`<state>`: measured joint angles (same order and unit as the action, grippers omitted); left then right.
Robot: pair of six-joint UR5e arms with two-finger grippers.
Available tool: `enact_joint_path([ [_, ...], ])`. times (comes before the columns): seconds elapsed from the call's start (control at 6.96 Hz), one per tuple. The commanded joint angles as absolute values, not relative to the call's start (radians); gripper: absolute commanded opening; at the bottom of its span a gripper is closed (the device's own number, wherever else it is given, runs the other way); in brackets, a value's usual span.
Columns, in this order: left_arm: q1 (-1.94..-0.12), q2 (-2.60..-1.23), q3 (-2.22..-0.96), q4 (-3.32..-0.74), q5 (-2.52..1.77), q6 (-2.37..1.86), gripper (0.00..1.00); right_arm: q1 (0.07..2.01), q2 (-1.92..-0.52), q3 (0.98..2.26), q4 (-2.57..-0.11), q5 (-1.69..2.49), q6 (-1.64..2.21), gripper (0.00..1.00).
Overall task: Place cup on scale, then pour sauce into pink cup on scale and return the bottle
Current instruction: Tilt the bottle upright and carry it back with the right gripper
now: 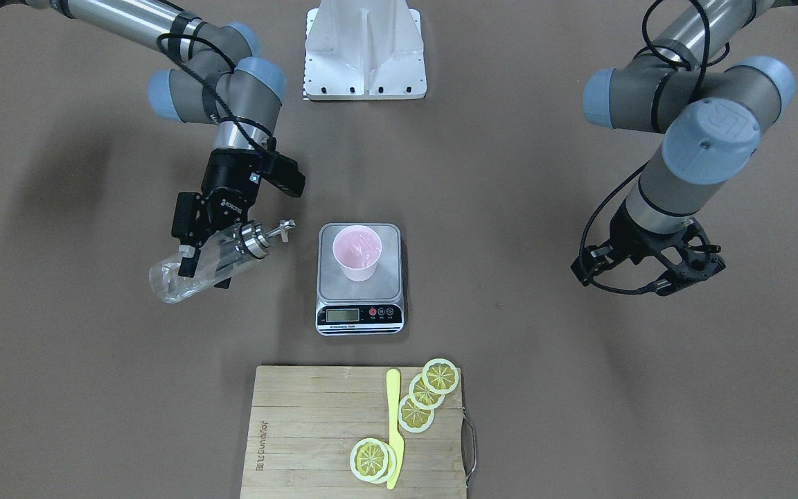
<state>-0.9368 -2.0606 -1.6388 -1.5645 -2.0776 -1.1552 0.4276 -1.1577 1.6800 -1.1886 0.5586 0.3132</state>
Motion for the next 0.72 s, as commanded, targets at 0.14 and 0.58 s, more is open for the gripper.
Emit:
enact_joint_path([
  [0.14,-0.945,-2.065,-1.667,-1.557,-2.074,-1.157,0.99,0.569,-1.358,1.838,-1.009,0.936,0.668,0.0],
  [0.58,-0.945,-2.068,-1.674,-1.557,-2.068,-1.158,0.99,0.588,-1.502,1.708,-0.545,0.991,0.839,0.0],
])
